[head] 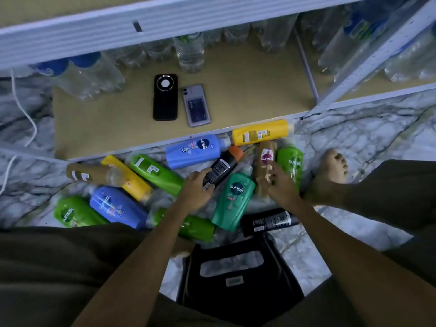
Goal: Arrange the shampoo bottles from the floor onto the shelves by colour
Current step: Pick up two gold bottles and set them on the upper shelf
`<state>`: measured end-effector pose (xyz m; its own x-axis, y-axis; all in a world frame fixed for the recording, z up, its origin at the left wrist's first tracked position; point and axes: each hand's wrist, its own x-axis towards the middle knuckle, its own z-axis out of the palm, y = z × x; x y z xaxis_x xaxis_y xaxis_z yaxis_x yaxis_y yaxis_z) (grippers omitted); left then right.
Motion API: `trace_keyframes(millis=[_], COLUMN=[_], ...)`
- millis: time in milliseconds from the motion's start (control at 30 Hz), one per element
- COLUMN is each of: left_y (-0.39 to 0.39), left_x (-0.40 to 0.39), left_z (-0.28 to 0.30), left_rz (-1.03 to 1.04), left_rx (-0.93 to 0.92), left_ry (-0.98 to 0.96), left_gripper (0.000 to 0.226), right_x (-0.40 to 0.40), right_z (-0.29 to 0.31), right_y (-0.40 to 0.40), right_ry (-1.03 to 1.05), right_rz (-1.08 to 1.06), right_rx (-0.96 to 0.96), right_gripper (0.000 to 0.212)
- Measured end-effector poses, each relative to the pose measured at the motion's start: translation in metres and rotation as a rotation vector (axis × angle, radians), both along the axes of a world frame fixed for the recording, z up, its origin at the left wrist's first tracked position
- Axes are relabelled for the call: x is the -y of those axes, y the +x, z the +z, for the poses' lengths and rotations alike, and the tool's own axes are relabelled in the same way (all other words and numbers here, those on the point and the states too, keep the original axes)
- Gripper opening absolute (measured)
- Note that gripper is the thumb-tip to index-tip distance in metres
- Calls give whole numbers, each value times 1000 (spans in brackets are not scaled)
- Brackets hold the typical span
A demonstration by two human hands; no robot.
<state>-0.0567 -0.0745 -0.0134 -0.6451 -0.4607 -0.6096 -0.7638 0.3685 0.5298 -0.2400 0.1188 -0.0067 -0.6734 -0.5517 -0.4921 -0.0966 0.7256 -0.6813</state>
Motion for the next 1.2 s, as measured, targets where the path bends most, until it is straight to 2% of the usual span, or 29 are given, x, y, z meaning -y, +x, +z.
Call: trace_keyframes(millis=[167,300,500,733,933,1067,1200], left_y=[-4,-14,-23,-20,-20,-16,-12], left_x=[-2,-3,-3,7,6,1,4], left_z=[-25,-37,-44,-52,-48,-44,-45], left_rz=[-117,-223,-220,-243,-199,-142,-121], left_rx=[84,128,136,74,48,27,-30], left_ry=[-26,-39,-64,-6,85,134,225], left_gripper=[65,64,66,77,87,84,90], right_x=[-9,-16,-15,-21,-17,-18,-15], right_z=[-23,-36,-40,-58,-58,-57,-56], right_y=[6,8,6,1,-3,-3,-5], right_ry=[20,29,5,59,94,97,99], right_rz=[-61,-73,-149,-6,-84,-84,-51], right_rx=[27,13,-20,-178,97,90,90], right_gripper=[57,60,52,61,90,92,95])
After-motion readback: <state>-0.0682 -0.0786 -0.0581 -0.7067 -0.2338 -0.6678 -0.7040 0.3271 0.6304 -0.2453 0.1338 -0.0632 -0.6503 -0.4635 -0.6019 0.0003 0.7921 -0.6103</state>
